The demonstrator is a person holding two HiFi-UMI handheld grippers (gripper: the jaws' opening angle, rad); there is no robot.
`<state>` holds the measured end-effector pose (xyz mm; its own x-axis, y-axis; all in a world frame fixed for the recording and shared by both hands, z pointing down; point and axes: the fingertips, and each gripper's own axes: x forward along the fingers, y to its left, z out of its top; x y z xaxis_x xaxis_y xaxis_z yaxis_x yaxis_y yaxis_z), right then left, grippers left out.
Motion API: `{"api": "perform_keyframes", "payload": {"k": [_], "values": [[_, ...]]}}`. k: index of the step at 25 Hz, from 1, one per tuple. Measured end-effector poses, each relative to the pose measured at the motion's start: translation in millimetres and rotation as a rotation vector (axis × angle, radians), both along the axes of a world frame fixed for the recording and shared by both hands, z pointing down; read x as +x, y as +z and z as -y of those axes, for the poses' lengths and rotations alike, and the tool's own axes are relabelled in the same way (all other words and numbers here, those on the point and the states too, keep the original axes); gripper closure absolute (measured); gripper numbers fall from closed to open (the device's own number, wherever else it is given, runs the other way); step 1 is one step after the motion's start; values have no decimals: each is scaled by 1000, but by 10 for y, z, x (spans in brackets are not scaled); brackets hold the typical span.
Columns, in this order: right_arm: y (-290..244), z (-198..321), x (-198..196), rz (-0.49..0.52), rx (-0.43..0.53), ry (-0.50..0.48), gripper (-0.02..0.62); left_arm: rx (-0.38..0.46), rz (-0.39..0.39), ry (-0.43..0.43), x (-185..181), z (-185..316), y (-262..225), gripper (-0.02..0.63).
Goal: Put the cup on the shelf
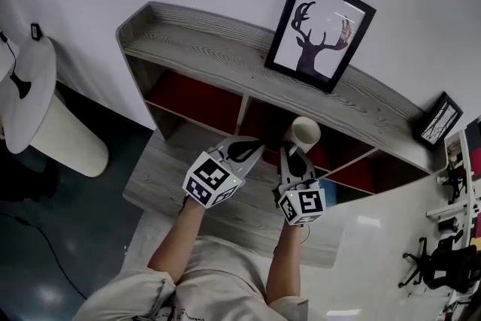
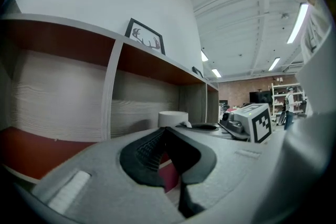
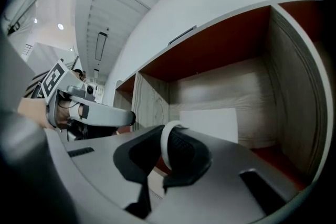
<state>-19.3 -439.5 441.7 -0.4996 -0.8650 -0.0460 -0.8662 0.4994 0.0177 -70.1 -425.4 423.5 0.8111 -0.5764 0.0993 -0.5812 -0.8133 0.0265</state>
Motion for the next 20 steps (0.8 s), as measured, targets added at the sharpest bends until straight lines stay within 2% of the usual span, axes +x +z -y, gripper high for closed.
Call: {"api": "perform_keyframes", "payload": {"k": [4, 6, 10, 20], "values": [[30, 55, -14, 9, -38, 0, 577, -1, 6, 59, 84, 43, 34, 597], [35, 75, -34, 35, -72, -18, 577, -5, -10, 78, 130, 79, 26, 597], [40, 100, -45, 17, -82, 11, 577, 3, -37, 114, 263, 123, 10, 597], [48, 56, 46, 32, -107, 77, 574, -23, -56, 132, 271, 83, 102, 597]]}}
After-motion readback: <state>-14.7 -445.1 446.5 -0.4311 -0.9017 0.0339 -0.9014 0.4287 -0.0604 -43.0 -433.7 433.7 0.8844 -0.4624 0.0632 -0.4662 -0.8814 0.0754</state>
